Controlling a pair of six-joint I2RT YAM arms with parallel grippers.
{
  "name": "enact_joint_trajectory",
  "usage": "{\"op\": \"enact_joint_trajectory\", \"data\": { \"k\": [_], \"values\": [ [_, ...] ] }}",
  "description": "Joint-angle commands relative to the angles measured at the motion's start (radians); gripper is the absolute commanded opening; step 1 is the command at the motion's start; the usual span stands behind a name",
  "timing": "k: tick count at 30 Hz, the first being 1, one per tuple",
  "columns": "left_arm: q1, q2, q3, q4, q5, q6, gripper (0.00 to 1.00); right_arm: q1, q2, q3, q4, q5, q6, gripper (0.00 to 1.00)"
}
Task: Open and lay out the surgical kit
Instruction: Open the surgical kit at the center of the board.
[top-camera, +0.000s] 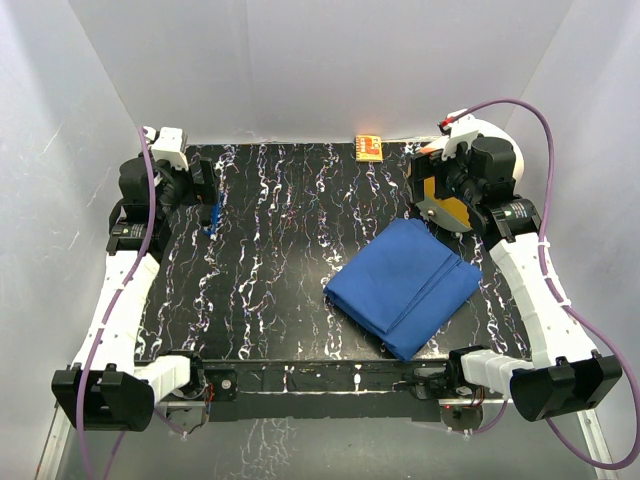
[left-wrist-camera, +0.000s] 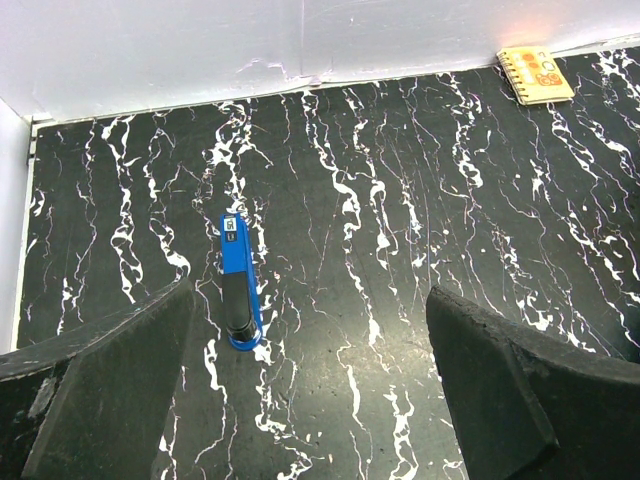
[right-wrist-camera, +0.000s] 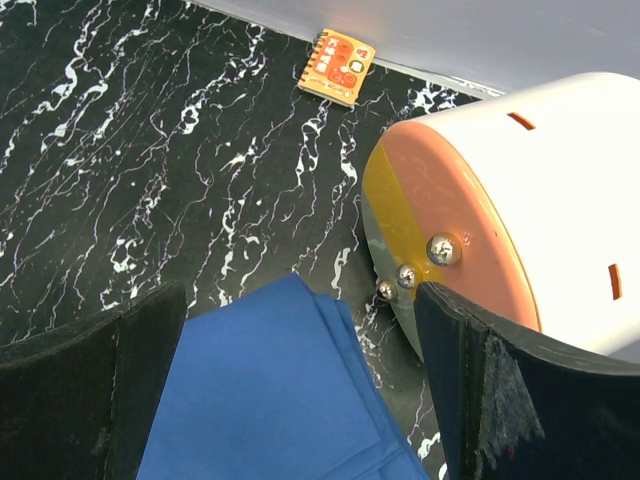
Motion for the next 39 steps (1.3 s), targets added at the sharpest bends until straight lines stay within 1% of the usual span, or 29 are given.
{"op": "enact_joint_trajectory", "data": {
  "k": [1, 8, 11, 16, 19, 25, 28, 35, 39],
  "values": [
    [-0.004, 0.000, -0.002, 0.001, -0.007, 0.003, 0.99, -0.007, 0.001, -0.001, 0.003, -0.001, 0.001, 0.98],
    [-0.023, 0.009, -0.012, 0.004, -0.008, 0.020, 0.99, -0.033, 0.018, 0.002, -0.016, -0.005, 0.003, 0.98],
    [-0.039, 0.015, -0.011, -0.005, 0.014, 0.047, 0.99, -0.039, 0.033, 0.011, -0.022, 0.006, 0.002, 0.98],
    [-0.131, 0.035, 0.007, -0.052, 0.026, 0.138, 0.99, -0.059, 0.043, 0.006, -0.023, 0.014, 0.006, 0.98],
    [-0.202, 0.070, 0.036, -0.115, 0.078, 0.205, 0.99, -0.071, 0.035, -0.010, -0.024, 0.022, 0.002, 0.98],
    [-0.419, 0.159, 0.075, -0.246, 0.175, 0.346, 0.99, -0.091, 0.009, -0.033, -0.043, -0.020, -0.009, 0.98],
    [-0.559, 0.230, 0.097, -0.304, 0.223, 0.405, 0.99, -0.099, -0.006, -0.055, -0.048, -0.052, -0.021, 0.98],
    [-0.891, 0.425, 0.209, -0.401, 0.265, 0.502, 0.99, -0.113, -0.034, -0.104, -0.065, -0.102, -0.037, 0.98],
    [-1.051, 0.548, 0.301, -0.428, 0.272, 0.535, 0.98, -0.127, -0.055, -0.122, -0.067, -0.120, -0.040, 0.98]
  ]
}}
